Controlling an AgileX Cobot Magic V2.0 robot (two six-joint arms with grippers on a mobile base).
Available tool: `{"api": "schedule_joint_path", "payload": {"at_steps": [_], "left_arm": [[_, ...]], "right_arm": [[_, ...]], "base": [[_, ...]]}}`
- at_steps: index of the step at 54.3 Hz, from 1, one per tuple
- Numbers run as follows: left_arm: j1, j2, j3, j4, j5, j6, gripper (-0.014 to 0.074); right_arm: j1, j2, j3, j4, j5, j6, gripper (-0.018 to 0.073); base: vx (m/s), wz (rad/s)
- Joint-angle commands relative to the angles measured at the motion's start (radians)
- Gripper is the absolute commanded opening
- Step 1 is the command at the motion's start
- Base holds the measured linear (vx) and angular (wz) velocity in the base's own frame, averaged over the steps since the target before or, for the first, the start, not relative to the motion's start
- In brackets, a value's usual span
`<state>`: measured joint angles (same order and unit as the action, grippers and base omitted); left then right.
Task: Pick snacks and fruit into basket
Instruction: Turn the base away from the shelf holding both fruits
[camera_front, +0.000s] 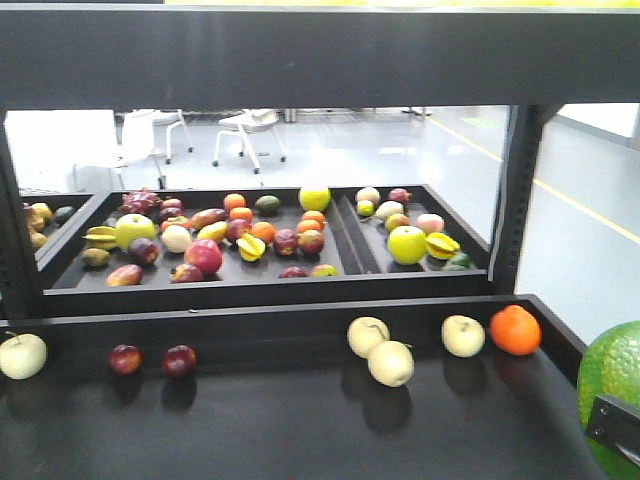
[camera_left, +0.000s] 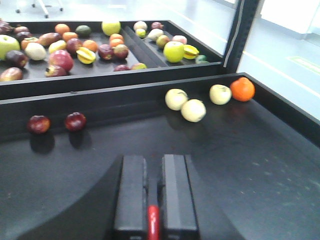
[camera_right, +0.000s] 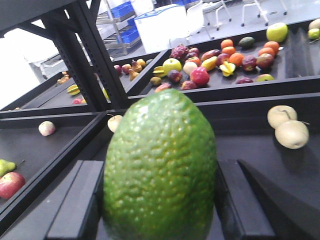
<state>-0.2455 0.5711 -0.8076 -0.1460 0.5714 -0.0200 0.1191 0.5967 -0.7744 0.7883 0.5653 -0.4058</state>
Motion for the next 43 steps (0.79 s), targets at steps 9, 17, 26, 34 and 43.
{"api": "schedule_joint_path", "payload": {"at_steps": [9,17,26,34,43], "left_arm": [[-0.004,0.0,-0.024,-0.013,-0.088,-0.002,-0.0009],[-0.004,0.0,-0.024,-0.013,-0.088,-0.002,-0.0009],[-0.004,0.0,-0.024,-0.013,-0.088,-0.002,-0.0009],[-0.004,0.0,-0.024,-0.013,-0.088,-0.002,-0.0009],[-0.004,0.0,-0.024,-0.013,-0.088,-0.002,-0.0009]], "right_arm": [[-0.004,0.001,-0.027,0.026,-0.064,-0.002,-0.0008],[-0.004,0.001,-0.027,0.026,-0.064,-0.002,-0.0008],[-0.004,0.001,-0.027,0.026,-0.064,-0.002,-0.0008],[-0.004,0.001,-0.027,0.026,-0.059,-0.002,-0.0008],[-0.004,0.001,-0.027,0.026,-0.047,-0.002,-0.0008]], "base": [[-0.14,-0.13],[-0.16,-0.04],[-0.19,-0.03],[-0.24,0.08],[-0.27,0.15]]}}
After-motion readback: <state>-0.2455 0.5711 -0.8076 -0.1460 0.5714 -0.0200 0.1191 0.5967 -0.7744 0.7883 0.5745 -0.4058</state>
